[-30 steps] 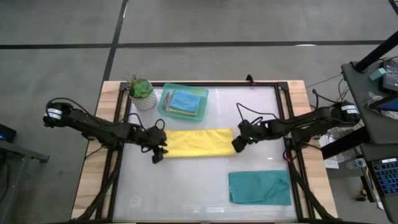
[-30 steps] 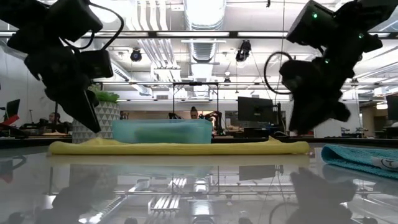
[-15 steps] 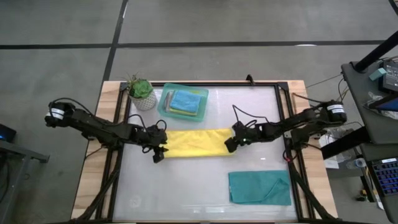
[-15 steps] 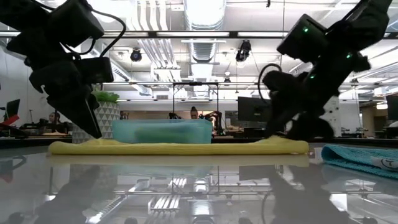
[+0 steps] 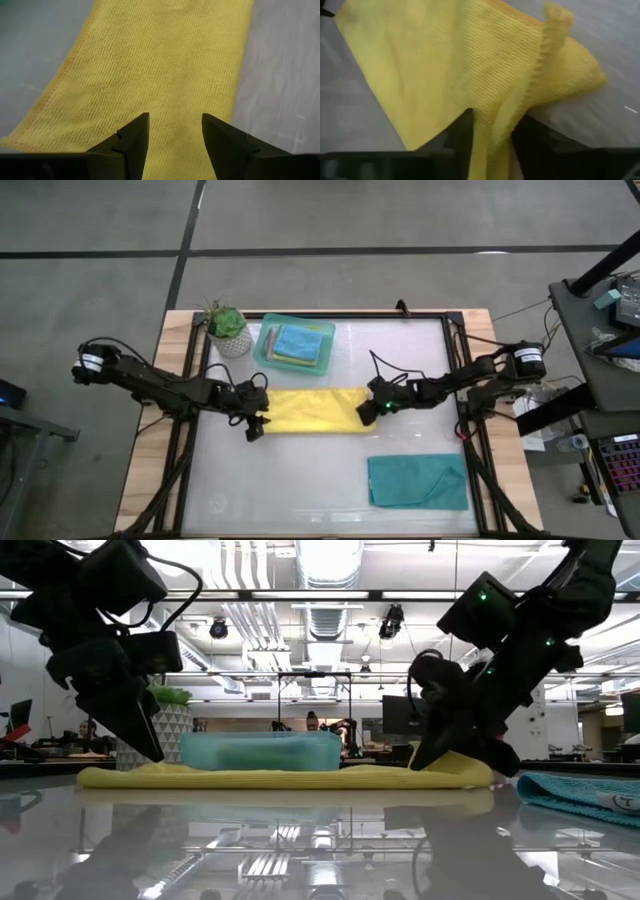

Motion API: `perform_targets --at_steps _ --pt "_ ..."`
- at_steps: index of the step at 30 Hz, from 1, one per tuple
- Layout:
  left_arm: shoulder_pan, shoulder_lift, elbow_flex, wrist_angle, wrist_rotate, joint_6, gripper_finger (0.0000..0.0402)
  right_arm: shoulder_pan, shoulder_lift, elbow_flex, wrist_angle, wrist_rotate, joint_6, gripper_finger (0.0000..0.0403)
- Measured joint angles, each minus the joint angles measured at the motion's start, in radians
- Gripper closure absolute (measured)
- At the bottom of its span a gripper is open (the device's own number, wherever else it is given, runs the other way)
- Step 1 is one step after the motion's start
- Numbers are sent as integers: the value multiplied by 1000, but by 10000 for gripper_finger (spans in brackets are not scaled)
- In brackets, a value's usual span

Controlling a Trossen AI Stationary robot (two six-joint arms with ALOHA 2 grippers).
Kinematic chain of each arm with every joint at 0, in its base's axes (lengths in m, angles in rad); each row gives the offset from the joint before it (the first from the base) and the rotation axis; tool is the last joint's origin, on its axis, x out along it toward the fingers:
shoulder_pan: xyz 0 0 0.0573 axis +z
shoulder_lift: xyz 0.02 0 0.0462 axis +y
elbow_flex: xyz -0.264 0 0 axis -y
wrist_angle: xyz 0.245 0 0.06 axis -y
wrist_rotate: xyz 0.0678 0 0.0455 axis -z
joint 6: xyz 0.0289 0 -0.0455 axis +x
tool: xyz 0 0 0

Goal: Fold microfiber towels
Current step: Fold the yellow microfiber towel

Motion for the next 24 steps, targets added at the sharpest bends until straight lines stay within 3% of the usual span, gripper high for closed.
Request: perform_targets --at_steps 6,13,20,24 --pt "0 -1 8 1 0 18 235 -2 -83 2 -112 11 -55 385" --pt "0 -1 8 0 0 18 235 -52 -260 12 -369 26 -97 393" --pt "0 4 8 1 -6 43 235 -128 -432 166 -886 90 -156 394" --pt "0 39 -10 87 -31 43 235 -140 -449 244 -977 116 -155 394"
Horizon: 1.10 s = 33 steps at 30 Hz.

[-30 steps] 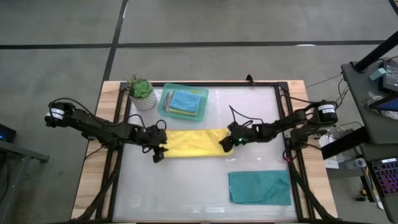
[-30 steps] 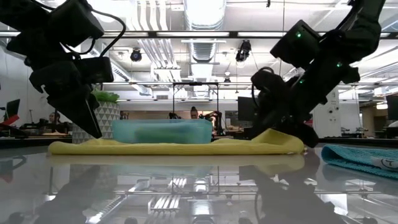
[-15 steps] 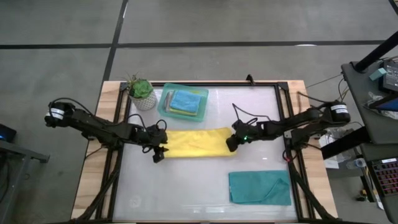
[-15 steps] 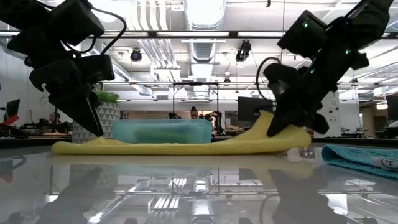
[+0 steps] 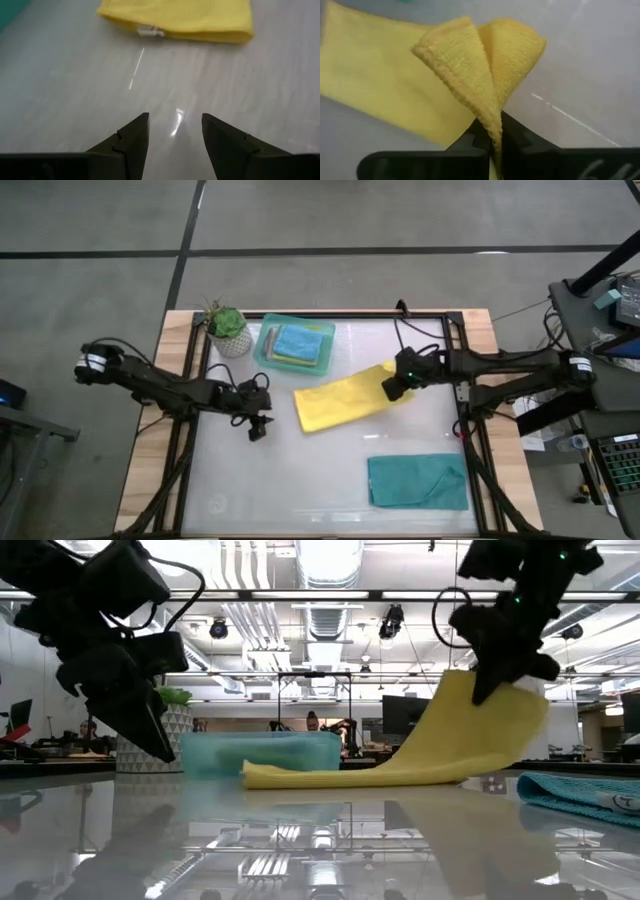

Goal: Fold microfiber towels
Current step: Fold the yellow microfiber towel

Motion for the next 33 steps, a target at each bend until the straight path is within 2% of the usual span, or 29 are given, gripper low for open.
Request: perform_targets --at_steps 3,7,13,18,21,33 --pt "0 54 -7 112 -1 1 235 1 33 10 64 -74 1 394" --pt "0 143 -5 226 -3 29 235 4 122 8 233 -177 7 394" --pt "0 263 -4 364 -5 47 235 3 318 11 628 -352 26 394" --pt "0 313 0 425 -13 53 235 8 479 11 973 -386 116 394" --pt "0 313 1 427 -13 56 235 8 553 13 1111 -395 150 394" --pt "0 311 0 432 -25 55 235 30 760 169 1158 -363 80 394"
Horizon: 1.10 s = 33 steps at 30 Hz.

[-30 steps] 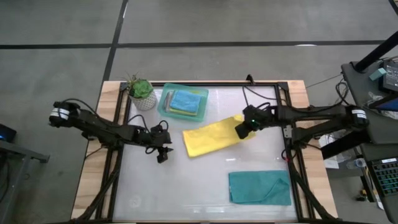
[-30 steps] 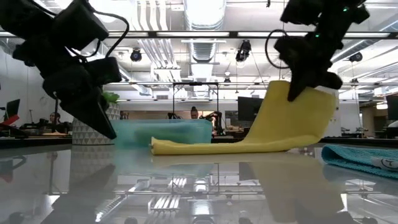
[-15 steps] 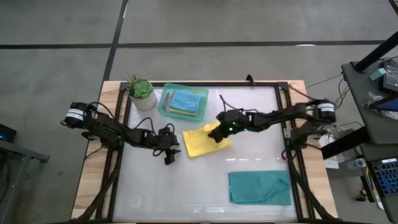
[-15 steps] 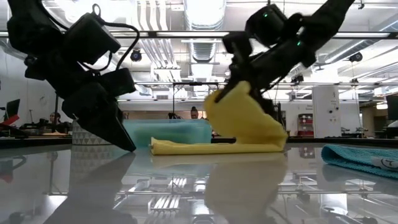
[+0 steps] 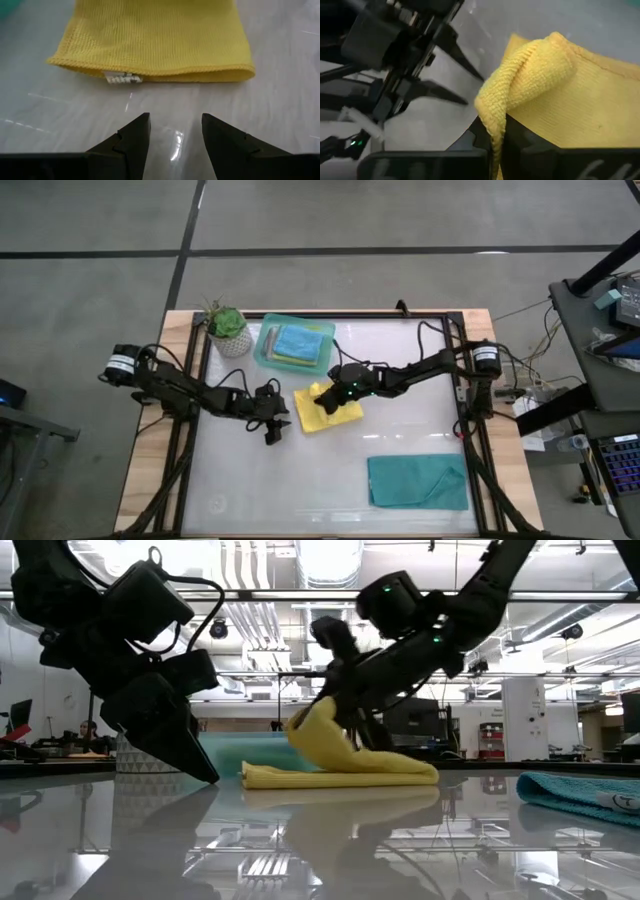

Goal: Fold microfiber towels
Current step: Fold the yellow microfiber towel

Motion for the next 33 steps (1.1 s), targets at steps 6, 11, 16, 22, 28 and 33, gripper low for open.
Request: perform_targets --at_steps 6,11,16,22,28,33 --pt "0 0 0 5 -8 -1 235 4 65 95 -72 64 -43 394" --pt "0 1 0 6 -12 -1 235 10 89 144 -145 63 -73 394" --pt "0 1 -1 14 -16 -1 235 19 89 174 -209 65 -124 393" --pt "0 2 -1 35 -18 -1 235 24 90 192 -208 67 -147 350" --pt "0 1 0 32 -17 -1 235 26 90 200 -228 66 -194 281" --pt "0 -19 0 33 13 -10 235 25 83 225 -280 64 -258 243"
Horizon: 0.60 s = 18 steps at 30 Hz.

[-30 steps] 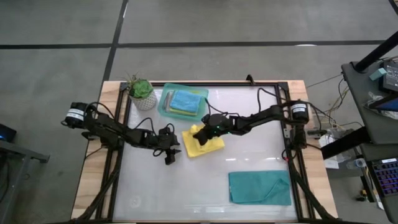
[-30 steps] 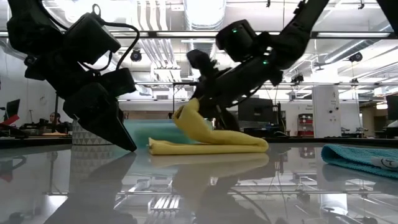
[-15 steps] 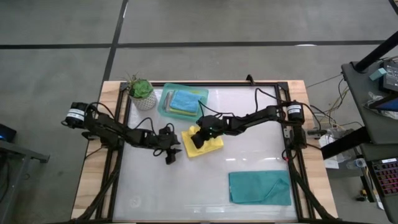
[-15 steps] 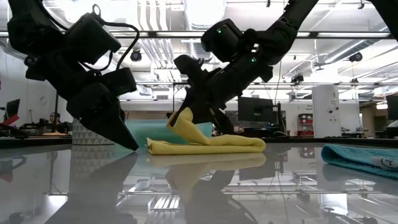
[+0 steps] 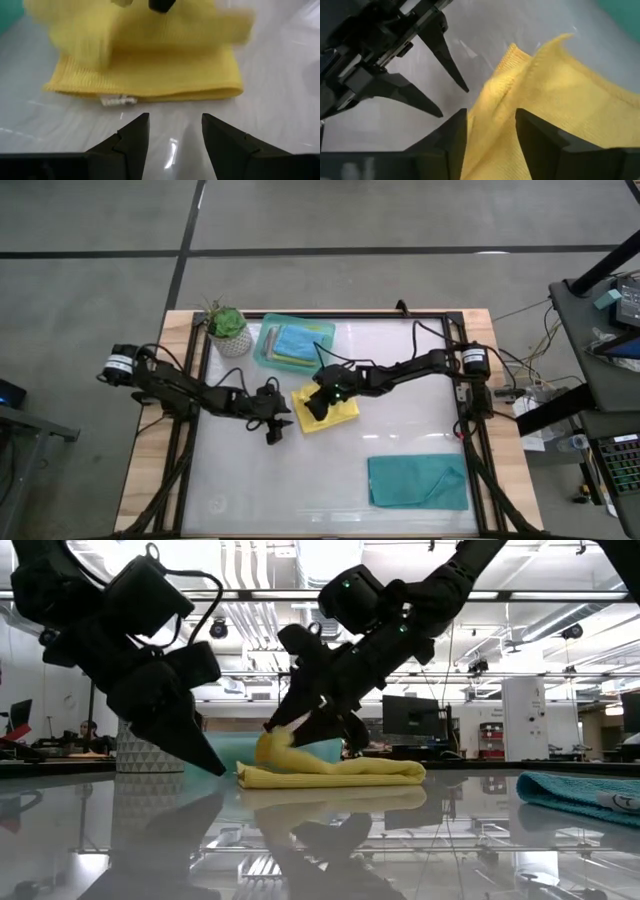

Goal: Fold microfiber towels
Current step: Fold the yellow microfiber towel

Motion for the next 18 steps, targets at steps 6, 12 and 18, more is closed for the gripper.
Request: perform_targets --at_steps 6,12,18 --pt "0 -50 11 0 5 3 235 0 -3 70 -114 -1 -83 222" --pt "-8 -62 12 -2 35 2 235 14 -56 113 -290 0 -242 218" --pt "-78 -55 18 -1 45 -1 235 60 -176 84 -522 0 -479 220"
